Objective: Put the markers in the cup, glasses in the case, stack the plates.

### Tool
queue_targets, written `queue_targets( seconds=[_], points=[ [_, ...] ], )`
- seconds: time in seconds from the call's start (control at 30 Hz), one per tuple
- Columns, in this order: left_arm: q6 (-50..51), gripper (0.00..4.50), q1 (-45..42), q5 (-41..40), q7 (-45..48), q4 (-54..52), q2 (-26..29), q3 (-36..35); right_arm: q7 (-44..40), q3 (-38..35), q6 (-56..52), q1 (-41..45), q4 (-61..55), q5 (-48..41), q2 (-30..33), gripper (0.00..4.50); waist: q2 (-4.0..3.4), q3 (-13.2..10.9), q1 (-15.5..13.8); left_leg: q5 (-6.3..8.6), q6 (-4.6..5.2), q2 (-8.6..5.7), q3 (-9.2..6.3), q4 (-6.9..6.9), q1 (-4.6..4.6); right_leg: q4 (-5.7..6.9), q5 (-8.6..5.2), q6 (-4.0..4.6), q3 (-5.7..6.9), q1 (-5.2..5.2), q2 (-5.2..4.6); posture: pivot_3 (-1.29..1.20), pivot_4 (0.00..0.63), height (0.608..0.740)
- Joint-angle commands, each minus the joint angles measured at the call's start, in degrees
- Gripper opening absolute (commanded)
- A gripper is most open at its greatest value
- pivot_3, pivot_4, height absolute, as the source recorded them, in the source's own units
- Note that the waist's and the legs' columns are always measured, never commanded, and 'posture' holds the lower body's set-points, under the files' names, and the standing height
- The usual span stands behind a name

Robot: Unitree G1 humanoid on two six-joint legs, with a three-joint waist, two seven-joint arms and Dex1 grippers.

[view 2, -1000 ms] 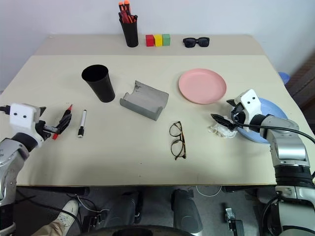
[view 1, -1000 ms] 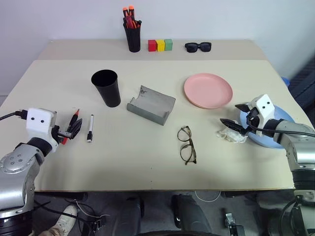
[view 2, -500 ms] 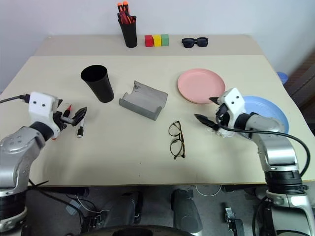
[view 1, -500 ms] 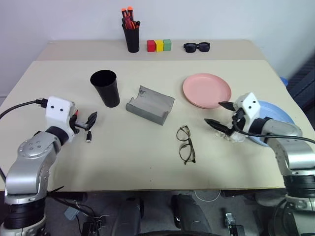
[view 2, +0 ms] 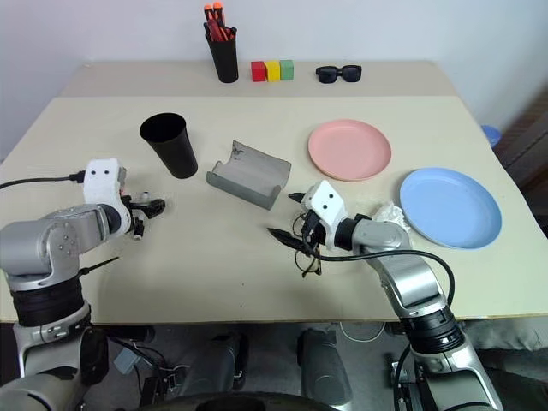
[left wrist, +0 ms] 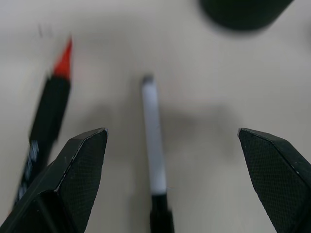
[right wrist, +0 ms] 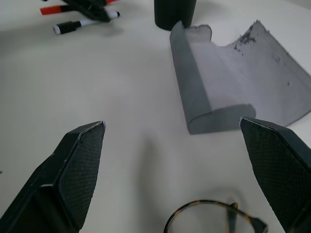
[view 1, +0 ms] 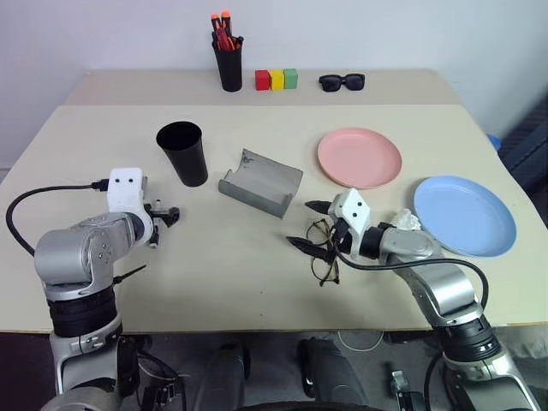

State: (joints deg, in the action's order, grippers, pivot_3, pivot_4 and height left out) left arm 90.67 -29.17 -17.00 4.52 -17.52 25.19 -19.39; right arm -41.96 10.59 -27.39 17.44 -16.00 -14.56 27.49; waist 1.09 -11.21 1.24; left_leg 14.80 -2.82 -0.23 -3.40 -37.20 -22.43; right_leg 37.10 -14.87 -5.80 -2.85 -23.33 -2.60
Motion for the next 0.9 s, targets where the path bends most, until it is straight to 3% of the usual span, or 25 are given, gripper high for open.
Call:
queue_targets(
  seconds=[0.03,0.1,0.2,0.43,0.73,0.9],
  points=[
    [1.8,4.42,-0.8,-0.4,-1.0,2.2,0.0,-1.9,1.1,1.1,1.7,1.4,-1.1,1.1,-1.7,4.50,0.00,0.0,0.0,-0.01,-0.01,0.00,0.00,0.03,0.03,0.01,0.00,0.00,0.00,0.00,0.01,0.00,0.150,0.740],
    [1.8,4.42,-0.4,-1.2,-1.2,3.8,0.1,-1.7,1.5,1.2,2.0,2.0,-0.5,1.5,-2.3,4.50,-0.04,0.0,0.0,-0.03,-0.05,0.01,-0.01,0.04,0.04,0.03,0.00,0.01,0.00,-0.01,0.00,0.00,0.150,0.740],
    [1.8,3.58,-0.1,-2.7,-1.3,4.5,0.7,-0.8,1.9,1.0,2.4,2.3,0.0,1.9,-2.9,4.50,-0.04,0.0,-0.1,-0.09,-0.16,0.00,-0.02,0.04,0.06,0.03,0.00,0.01,-0.01,0.01,-0.03,0.00,0.150,0.740],
    [-1.4,0.14,-1.7,-0.2,-3.6,2.3,-0.1,-2.7,2.6,1.6,3.2,2.4,0.9,3.0,-3.7,4.50,-0.03,0.0,-0.3,-0.11,-0.20,-0.02,-0.01,0.04,0.06,0.02,0.00,0.01,-0.01,0.03,-0.07,0.00,0.150,0.740],
    [-31.6,0.05,-4.8,3.1,-5.3,-0.6,1.3,-8.9,2.1,0.8,3.2,3.8,1.6,2.5,-4.4,4.50,0.04,0.0,-0.2,-0.14,-0.27,-0.01,-0.01,0.09,0.02,-0.01,0.01,0.02,-0.01,-0.03,-0.07,0.00,0.150,0.740],
    [-48.9,0.05,-6.6,12.3,-9.8,2.9,3.0,-1.0,4.3,0.4,4.7,6.0,3.3,3.2,-6.8,4.50,0.04,0.0,-0.3,-0.14,-0.27,-0.03,0.02,0.10,0.01,-0.05,0.01,0.02,-0.01,-0.01,-0.08,0.00,0.150,0.740]
  ],
)
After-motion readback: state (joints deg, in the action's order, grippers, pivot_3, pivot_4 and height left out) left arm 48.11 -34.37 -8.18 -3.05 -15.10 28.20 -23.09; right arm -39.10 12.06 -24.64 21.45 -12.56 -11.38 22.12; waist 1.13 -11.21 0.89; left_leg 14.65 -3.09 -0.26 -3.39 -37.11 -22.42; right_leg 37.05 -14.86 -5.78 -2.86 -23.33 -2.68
